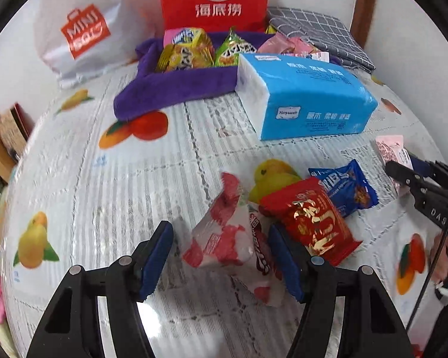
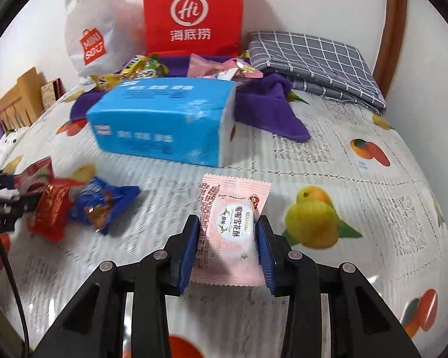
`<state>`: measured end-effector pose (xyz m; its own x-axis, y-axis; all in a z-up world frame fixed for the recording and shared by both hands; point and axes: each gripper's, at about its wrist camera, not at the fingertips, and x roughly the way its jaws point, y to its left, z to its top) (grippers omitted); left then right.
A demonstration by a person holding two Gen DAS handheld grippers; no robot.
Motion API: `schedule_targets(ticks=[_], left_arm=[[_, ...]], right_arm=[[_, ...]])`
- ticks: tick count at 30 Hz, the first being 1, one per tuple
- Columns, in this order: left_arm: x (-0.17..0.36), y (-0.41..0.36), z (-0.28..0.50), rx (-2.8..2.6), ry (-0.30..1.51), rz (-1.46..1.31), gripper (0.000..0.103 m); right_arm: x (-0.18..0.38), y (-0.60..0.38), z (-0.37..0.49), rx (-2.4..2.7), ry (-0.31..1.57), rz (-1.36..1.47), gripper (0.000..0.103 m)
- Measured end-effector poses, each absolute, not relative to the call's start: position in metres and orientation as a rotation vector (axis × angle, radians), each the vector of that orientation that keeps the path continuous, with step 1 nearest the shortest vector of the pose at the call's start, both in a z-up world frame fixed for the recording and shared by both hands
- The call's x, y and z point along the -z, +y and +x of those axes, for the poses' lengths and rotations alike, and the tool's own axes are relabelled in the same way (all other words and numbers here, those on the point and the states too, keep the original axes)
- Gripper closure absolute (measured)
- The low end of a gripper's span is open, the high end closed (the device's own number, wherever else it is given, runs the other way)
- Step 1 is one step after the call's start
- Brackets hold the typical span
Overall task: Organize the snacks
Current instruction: 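Grasp the pink-white packet with right tool while left tool grasps the red-white candy bag, then lift both held snacks off the sheet and carry them toward the purple towel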
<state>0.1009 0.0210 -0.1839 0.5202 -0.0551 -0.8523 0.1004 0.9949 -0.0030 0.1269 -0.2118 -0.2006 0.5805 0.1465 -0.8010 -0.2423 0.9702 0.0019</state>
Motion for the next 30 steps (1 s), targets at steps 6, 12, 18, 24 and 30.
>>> schedule_targets(ticks=[6,12,18,24,30], left_arm=[[0.184,0.038,0.109,0.022,0.929,0.017,0.063],[0.187,0.041,0.112,0.013,0.925,-0.011,0.065],[0.187,0.047,0.112,0.02,0.923,-0.051,0.065],[0.187,0.046,0.112,0.022,0.925,-0.052,0.064],[0.187,0.05,0.111,0.008,0.918,-0.074,0.071]], right_arm=[[0.206,-0.214,0.142,-0.291,0.962,-0.037,0.064],[0.207,-0.214,0.145,-0.309,0.963,-0.015,0.064],[0.208,-0.208,0.144,-0.296,0.963,-0.062,0.061],[0.207,-0.207,0.144,-0.307,0.965,-0.048,0.06],[0.207,-0.21,0.145,-0.316,0.965,-0.027,0.06]])
